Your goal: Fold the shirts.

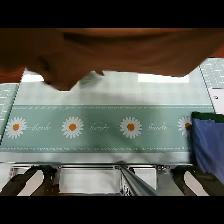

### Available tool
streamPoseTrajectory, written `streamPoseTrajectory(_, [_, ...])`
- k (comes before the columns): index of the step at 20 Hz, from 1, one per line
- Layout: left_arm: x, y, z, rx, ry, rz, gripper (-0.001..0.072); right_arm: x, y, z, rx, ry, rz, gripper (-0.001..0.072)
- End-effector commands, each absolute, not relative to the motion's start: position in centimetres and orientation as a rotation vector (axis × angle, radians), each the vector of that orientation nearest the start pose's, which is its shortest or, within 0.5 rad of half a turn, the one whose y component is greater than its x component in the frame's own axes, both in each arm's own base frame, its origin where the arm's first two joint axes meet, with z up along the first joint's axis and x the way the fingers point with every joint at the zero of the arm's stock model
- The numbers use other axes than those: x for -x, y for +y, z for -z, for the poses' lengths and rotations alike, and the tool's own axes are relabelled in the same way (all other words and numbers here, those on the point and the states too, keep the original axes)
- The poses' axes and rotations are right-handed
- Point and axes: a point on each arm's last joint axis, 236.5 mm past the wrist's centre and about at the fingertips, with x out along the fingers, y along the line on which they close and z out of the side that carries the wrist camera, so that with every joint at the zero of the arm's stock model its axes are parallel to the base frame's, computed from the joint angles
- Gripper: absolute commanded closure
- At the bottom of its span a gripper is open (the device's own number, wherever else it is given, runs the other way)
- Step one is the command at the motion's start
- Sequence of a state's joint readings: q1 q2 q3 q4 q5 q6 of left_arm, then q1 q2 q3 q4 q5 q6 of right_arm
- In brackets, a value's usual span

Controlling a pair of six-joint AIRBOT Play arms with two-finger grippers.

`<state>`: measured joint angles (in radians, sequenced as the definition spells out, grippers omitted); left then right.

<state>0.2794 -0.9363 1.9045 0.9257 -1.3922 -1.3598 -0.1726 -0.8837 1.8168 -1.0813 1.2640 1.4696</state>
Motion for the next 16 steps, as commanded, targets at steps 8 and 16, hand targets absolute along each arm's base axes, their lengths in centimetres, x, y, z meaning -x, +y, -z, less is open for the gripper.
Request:
streamPoseTrajectory(8, [-15.5, -3.4, -45.7, -0.130, 0.215, 0.193, 0.0686, -13.8, 2.8, -44.8, -0.035, 0.197, -0.046, 0.0684])
streamPoseTrajectory(16, [-31.5, -2.8, -28.3, -0.164, 0.689, 0.103, 0.0685, -24.1, 2.0, -29.0, -0.165, 0.608, -0.074, 0.0685])
